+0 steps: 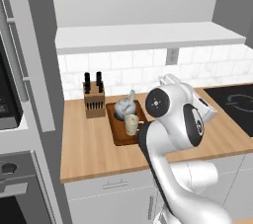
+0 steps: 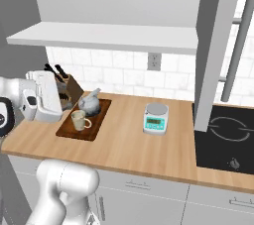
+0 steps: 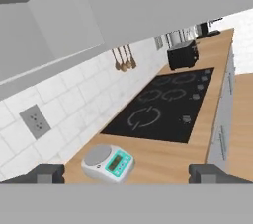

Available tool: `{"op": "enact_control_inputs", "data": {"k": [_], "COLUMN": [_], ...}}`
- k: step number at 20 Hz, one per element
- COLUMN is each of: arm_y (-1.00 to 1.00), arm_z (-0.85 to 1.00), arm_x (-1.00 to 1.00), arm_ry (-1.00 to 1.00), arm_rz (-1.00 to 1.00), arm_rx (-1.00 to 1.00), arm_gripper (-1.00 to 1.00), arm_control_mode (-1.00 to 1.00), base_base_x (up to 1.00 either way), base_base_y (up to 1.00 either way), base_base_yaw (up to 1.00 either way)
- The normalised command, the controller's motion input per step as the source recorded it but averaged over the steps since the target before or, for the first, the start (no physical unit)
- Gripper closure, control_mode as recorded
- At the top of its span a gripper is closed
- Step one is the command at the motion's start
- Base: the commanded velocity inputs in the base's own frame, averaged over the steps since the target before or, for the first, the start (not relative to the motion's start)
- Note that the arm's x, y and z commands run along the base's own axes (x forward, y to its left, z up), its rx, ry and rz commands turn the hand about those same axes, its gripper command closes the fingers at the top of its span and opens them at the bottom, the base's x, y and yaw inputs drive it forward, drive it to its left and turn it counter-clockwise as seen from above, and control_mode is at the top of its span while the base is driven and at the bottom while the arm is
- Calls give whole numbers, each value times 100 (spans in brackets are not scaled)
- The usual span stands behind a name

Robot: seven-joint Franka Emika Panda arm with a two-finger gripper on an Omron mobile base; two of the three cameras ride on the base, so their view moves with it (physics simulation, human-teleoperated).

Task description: Pick the kettle from the counter and place it on the tray. Then pick the mug from the cabinet and place it on the tray. Then close the cabinet doors.

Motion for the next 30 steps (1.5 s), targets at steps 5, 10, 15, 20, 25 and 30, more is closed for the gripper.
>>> {"op": "enact_control_inputs", "data": {"k": [5,10,15,20,25,30], "arm_y": [-19,-29,-21,-25,-24,-23], "arm_z": [18,24,18,20,16,14], "arm_x": [-29,-13,-9,-17,-17,-18], "arm_ry": [-2,-10,-15,-14,-11,-13], "arm_rz": [-1,0,0,-2,-7,-13], "arm_rx": [0,0,0,0,0,-1], "arm_gripper": [-100,-100,-100,-100,-100,-100], "arm_control_mode": [-100,-100,-100,-100,-100,-100], "base_base_x": [0,0,0,0,0,0], "base_base_y": [0,0,0,0,0,0], "base_base_yaw": [0,0,0,0,0,0]}}
